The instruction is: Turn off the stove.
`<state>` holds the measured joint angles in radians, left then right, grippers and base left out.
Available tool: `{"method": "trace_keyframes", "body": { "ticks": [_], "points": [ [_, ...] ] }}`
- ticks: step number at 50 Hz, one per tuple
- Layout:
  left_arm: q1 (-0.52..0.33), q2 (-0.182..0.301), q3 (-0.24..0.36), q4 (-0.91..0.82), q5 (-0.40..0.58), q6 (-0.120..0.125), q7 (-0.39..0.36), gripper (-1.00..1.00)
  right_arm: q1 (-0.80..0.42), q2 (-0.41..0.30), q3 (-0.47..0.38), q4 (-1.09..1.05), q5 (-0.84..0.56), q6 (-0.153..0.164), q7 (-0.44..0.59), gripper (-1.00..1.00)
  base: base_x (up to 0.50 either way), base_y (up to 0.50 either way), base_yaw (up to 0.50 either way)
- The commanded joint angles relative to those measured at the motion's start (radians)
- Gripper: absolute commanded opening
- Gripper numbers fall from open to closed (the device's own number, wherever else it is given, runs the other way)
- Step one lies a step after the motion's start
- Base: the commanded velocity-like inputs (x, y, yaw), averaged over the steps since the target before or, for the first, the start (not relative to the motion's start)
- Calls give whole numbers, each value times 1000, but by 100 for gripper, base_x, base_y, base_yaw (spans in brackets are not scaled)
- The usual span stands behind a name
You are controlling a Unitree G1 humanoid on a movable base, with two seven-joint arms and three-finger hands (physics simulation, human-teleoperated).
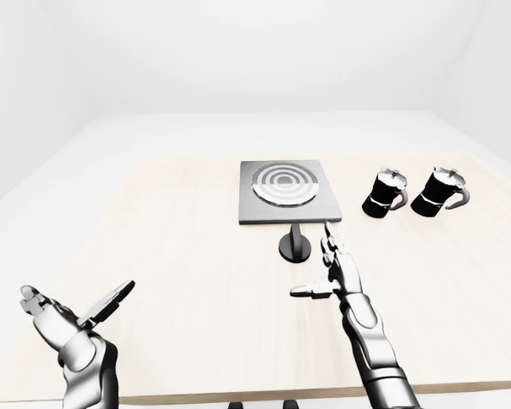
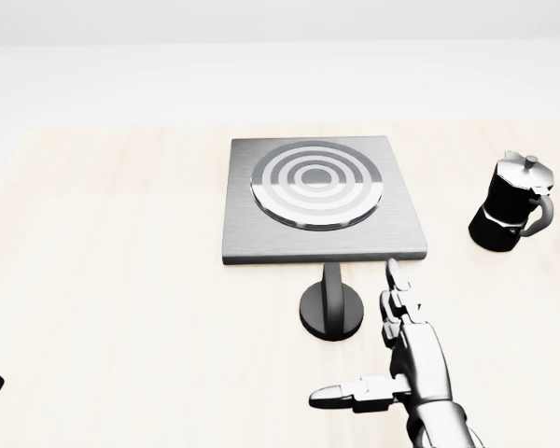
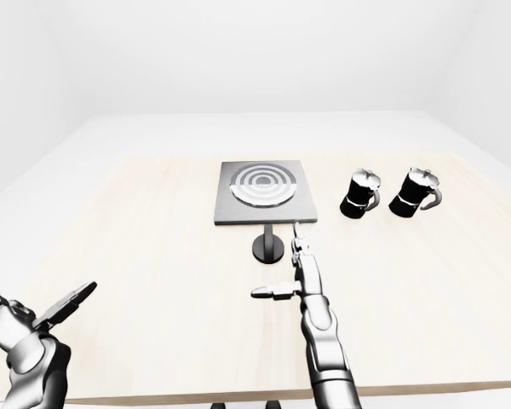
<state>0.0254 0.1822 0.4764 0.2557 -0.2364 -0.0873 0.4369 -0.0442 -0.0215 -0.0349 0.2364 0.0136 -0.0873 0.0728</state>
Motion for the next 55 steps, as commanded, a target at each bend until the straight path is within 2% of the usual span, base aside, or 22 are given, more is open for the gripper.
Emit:
{"method": "trace_keyframes", "body": {
  "ticks": [1, 9, 20, 25, 26, 27, 29, 31, 40, 46, 55],
  "points": [
    [7, -1, -2, -4, 7, 0, 0, 100, -43, 8, 20, 102, -3, 0, 3, 100, 0, 0, 0],
    [6, -3, 0, -8, 8, 0, -2, 100, -108, 14, 36, 209, -28, 0, 21, 100, 0, 0, 0],
    [6, -1, 1, -6, 2, 0, -10, 100, -167, 32, 69, 259, -84, 0, 43, 100, 0, 0, 0],
    [5, -1, 1, -1, 1, 0, -10, 100, -186, 46, 70, 276, -67, 0, 67, 100, 0, 0, 0],
    [6, -1, 1, -3, 1, 0, -11, 100, -180, 50, 69, 258, -52, 24, 75, 100, 0, 0, 0],
    [9, -1, 2, -15, -1, 0, -10, 100, -165, 56, 75, 216, -31, 66, 99, 100, 0, 0, 0],
    [4, -1, 2, -4, 1, 0, -13, 100, -144, 67, 86, 147, -3, 128, 118, 100, 0, 0, 0],
    [0, 1, 0, 9, 0, 0, -13, 100, -130, 73, 103, 92, 7, 175, 129, 100, 0, 0, 0],
    [-4, 3, 0, 11, -5, 0, -16, 100, -145, 107, 169, -56, 77, 175, 224, 100, 0, 0, 0],
    [3, 2, 4, -11, -7, 0, -18, 100, -210, 128, 199, -132, 93, 175, 256, 100, 0, 0, 0],
    [1, 3, 3, -4, -11, 0, -22, 100, -309, 146, 184, -99, 108, 175, 299, 100, 0, 0, 0]
  ]
}}
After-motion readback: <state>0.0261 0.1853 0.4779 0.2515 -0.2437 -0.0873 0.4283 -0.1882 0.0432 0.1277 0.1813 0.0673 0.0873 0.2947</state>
